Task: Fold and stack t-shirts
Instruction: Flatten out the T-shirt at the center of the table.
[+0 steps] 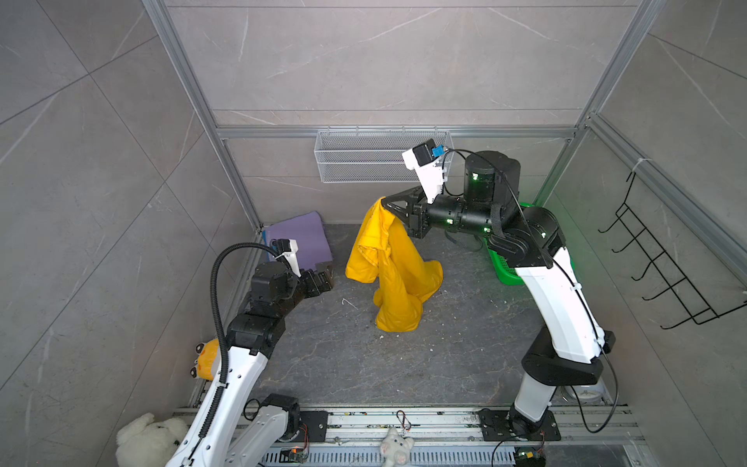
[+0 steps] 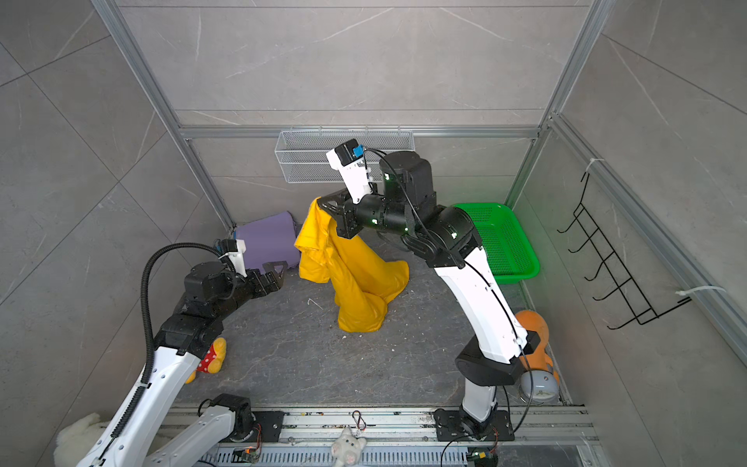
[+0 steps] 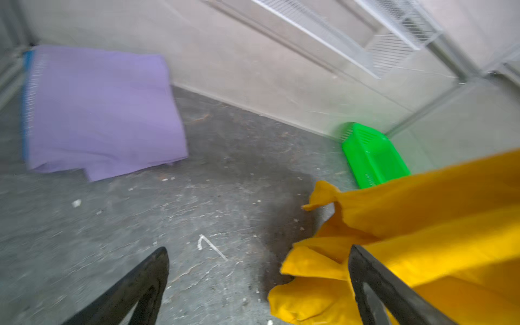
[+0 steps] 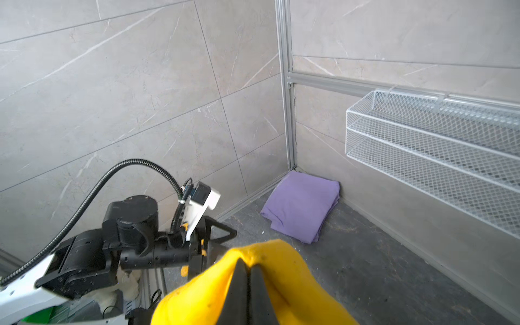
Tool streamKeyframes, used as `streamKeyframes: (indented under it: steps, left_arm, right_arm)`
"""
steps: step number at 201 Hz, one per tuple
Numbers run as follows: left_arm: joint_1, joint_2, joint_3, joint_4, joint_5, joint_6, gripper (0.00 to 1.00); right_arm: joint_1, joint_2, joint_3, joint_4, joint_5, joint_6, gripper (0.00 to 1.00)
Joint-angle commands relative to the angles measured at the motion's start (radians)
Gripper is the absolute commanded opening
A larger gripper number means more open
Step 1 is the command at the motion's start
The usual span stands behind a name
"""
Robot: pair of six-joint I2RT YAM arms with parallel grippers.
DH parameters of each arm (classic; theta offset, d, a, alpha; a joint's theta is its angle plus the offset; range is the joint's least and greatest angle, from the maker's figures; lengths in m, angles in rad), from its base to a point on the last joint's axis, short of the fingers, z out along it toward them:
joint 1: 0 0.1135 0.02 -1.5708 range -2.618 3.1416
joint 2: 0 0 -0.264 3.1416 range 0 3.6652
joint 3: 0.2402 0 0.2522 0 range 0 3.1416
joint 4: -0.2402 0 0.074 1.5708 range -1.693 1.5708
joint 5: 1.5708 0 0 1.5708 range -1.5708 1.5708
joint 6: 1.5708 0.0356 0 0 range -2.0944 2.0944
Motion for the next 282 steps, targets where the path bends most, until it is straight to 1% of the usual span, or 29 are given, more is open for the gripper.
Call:
streamKeyframes:
  steps: [1,19,28,41,55,70,84,99,116,124,144,148,151,157,173,181,186,198,209,220,232,258,282]
  left_arm:
    - [0.0,-0.002,-0.038,0.153,0.308,0.021,1.0]
    - [-0.004,0.023,-0.094,0.246,0.387,-0.034,1.0]
    - [-0.01,0.03,-0.129,0.292,0.389,-0.06,1.0]
    - [-0.011,0.033,-0.168,0.322,0.36,-0.086,1.0]
    - [-0.011,0.028,-0.194,0.319,0.317,-0.091,1.0]
    - [-0.011,0.02,-0.201,0.277,0.26,-0.076,1.0]
    - [-0.011,0.021,-0.196,0.235,0.205,-0.061,1.0]
    - [-0.011,0.034,-0.189,0.208,0.163,-0.054,1.0]
    - [-0.011,0.078,-0.176,0.187,0.143,-0.056,1.0]
    - [-0.013,0.107,-0.175,0.181,0.146,-0.063,1.0]
    - [-0.028,0.176,-0.198,0.196,0.15,-0.099,1.0]
    - [-0.038,0.188,-0.206,0.203,0.148,-0.106,1.0]
    - [-0.045,0.193,-0.212,0.204,0.142,-0.109,1.0]
    - [-0.06,0.207,-0.223,0.21,0.13,-0.119,1.0]
    - [-0.105,0.249,-0.259,0.239,0.113,-0.159,1.0]
    - [-0.131,0.276,-0.275,0.259,0.107,-0.181,1.0]
    - [-0.147,0.298,-0.284,0.28,0.108,-0.195,1.0]
    - [-0.187,0.358,-0.3,0.345,0.129,-0.221,0.99]
    - [-0.227,0.432,-0.301,0.421,0.155,-0.236,0.94]
    - [-0.264,0.503,-0.281,0.478,0.176,-0.239,0.87]
    - [-0.296,0.573,-0.252,0.522,0.182,-0.241,0.82]
    - [-0.325,0.705,-0.202,0.607,0.198,-0.253,0.75]
    - [-0.339,0.828,-0.156,0.7,0.302,-0.284,0.65]
  right_arm:
    - [0.003,0.013,0.065,-0.062,0.054,-0.018,0.0]
    - [0.003,-0.029,-0.011,-0.036,0.126,-0.019,0.0]
    - [0.002,-0.062,-0.076,-0.025,0.192,-0.02,0.0]
    - [-0.004,-0.126,-0.198,-0.021,0.333,-0.02,0.0]
    - [-0.024,-0.226,-0.421,0.011,0.507,-0.015,0.0]
    - [-0.085,-0.371,-0.736,0.099,0.641,0.011,0.0]
    - [-0.136,-0.5,-0.958,0.133,0.706,0.037,0.0]
    - [-0.175,-0.635,-1.138,0.128,0.8,0.051,0.0]
    - [-0.223,-0.715,-1.251,0.061,0.876,0.048,0.0]
    - [-0.26,-0.737,-1.292,0.033,0.871,0.05,0.0]
    - [-0.337,-0.767,-1.39,0.008,0.779,0.043,0.0]
    - [-0.346,-0.762,-1.399,-0.003,0.767,0.047,0.05]
    - [-0.352,-0.757,-1.406,-0.011,0.759,0.049,0.11]
    - [-0.359,-0.745,-1.415,-0.024,0.748,0.055,0.26]
    - [-0.361,-0.729,-1.445,-0.006,0.702,0.063,0.61]
    - [-0.362,-0.725,-1.458,0.02,0.656,0.062,0.73]
    - [-0.362,-0.717,-1.459,0.029,0.634,0.062,0.76]
    - [-0.362,-0.691,-1.454,0.043,0.572,0.058,0.8]
    - [-0.362,-0.669,-1.452,0.054,0.544,0.062,0.81]
    - [-0.362,-0.658,-1.461,0.072,0.521,0.065,0.82]
    - [-0.362,-0.654,-1.472,0.084,0.513,0.069,0.82]
    - [-0.362,-0.662,-1.493,0.082,0.512,0.07,0.83]
    - [-0.362,-0.684,-1.514,0.073,0.514,0.065,0.84]
